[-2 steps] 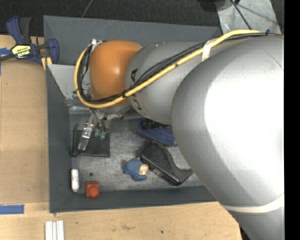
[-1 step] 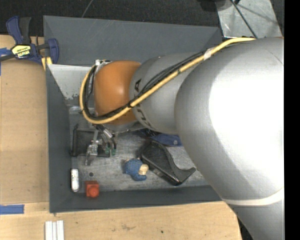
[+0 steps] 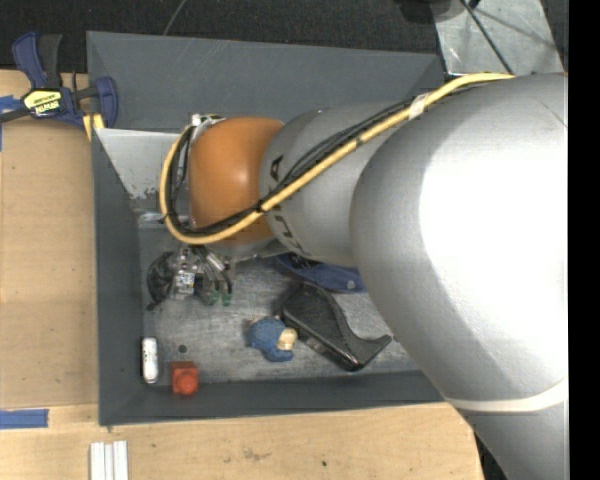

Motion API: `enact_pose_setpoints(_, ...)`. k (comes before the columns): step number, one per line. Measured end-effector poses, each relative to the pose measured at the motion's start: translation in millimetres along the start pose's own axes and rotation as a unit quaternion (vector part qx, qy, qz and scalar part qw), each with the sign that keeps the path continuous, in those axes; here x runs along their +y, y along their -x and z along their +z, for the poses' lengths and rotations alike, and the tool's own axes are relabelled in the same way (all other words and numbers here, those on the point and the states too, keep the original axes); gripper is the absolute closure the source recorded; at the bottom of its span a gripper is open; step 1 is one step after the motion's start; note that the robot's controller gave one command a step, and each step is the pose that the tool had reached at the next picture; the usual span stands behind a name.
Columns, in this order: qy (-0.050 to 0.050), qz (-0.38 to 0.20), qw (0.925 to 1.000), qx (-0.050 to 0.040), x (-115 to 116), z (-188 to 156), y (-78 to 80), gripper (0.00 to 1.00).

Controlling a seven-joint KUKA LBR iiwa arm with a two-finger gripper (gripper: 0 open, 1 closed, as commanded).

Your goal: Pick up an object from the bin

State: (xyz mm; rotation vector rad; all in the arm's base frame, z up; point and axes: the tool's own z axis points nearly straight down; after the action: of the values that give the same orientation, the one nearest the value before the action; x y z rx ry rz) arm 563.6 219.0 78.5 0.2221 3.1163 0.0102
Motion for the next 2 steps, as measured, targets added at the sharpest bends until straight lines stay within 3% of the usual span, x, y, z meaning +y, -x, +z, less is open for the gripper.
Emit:
enact_pose_setpoints(1, -0.001, 0.023, 0.9997, 0.0071, 2, 3, 7.0, 1.0)
enact_pose_setpoints(2, -0.001, 0.039, 0.9992, 0.0031, -3, -174, 11.3, 1.0)
